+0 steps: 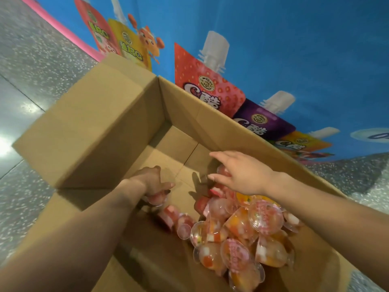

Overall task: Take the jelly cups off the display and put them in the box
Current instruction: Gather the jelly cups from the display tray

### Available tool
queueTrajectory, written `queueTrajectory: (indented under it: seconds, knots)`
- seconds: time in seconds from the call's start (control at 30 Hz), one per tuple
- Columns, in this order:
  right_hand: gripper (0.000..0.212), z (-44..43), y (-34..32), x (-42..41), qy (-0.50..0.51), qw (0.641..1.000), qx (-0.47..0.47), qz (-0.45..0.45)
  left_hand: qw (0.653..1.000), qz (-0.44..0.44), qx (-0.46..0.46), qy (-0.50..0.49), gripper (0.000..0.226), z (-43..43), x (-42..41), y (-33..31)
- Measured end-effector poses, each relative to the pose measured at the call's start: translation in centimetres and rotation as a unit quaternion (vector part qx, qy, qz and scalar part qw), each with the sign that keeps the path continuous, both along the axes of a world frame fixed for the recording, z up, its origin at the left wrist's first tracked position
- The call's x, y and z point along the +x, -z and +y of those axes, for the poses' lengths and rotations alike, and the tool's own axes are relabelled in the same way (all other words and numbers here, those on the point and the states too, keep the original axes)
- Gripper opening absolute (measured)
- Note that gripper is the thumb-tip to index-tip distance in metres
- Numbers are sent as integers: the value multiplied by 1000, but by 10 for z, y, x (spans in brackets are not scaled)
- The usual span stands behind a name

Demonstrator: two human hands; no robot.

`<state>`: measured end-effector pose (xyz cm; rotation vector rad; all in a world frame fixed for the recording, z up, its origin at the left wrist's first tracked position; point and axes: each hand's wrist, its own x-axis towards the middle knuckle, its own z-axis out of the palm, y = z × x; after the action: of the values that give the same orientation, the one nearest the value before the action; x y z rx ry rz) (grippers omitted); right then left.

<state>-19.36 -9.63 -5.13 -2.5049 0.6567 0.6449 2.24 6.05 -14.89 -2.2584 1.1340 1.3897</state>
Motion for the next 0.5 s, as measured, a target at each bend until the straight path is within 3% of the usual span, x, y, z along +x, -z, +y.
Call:
queueTrajectory:
  seconds: [0.2, 0.4, 0.5]
  knots:
    - [69, -4, 3, -2, 15, 1000, 2, -11, 1000, 13, 20, 1, 87, 0, 2, 20]
    - [70, -6, 16, -2, 22, 1000, 11, 4, 993, -32, 97, 59, 78, 1, -12, 27]
    - [68, -5, 23, -2, 33, 999, 6, 26, 992, -21, 122, 35, 85, 0, -15, 31]
